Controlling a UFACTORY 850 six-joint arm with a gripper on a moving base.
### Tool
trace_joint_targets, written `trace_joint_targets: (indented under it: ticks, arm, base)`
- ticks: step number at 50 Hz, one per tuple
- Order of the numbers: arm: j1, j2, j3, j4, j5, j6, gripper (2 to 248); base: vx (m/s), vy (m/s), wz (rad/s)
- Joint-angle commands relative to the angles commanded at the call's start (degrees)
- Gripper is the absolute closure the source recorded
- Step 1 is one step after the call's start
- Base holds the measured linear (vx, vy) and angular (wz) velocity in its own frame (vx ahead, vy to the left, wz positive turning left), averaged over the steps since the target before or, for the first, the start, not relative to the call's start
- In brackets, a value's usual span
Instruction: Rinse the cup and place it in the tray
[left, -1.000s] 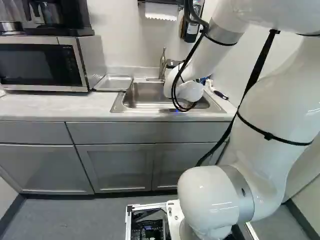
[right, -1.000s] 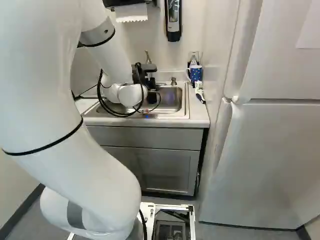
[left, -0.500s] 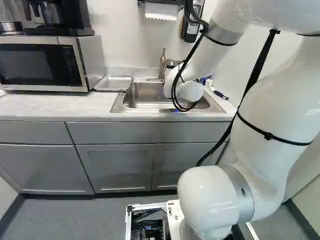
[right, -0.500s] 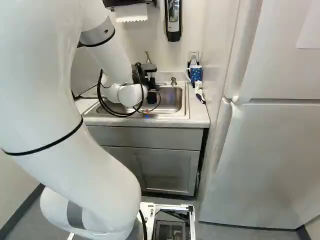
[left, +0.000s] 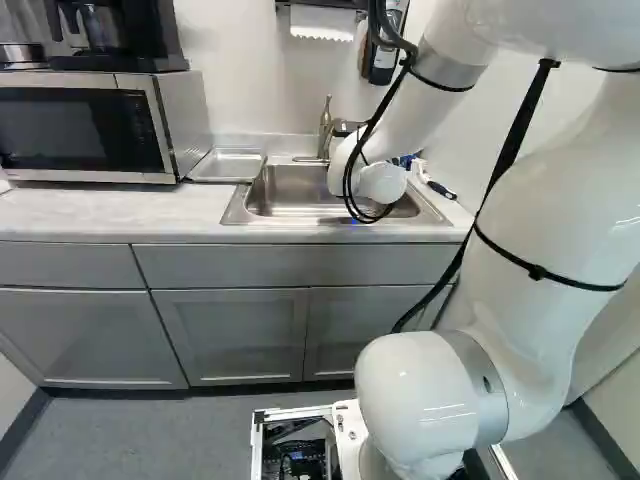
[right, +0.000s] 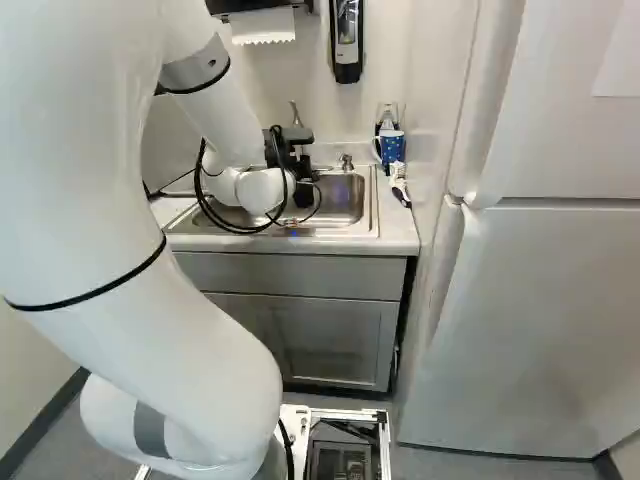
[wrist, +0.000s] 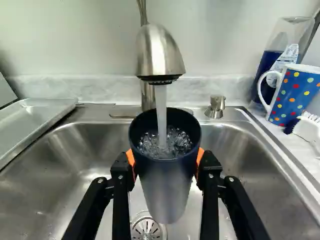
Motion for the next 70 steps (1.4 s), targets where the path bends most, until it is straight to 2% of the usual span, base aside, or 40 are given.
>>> trace_joint_targets:
  ticks: [12,53,70]
  arm:
    - [1.4,0.0,0.0,0.0,0.0,0.0,125]
    - [8.8,-0.8,-0.9,0.0,0.0,0.0,125]
    - [11.8,0.1,-1.8,0.0,0.0,0.0,125]
  base:
    - [0.0,0.0,0.0]
    - [0.0,0.0,0.0]
    - [0.0,0.0,0.0]
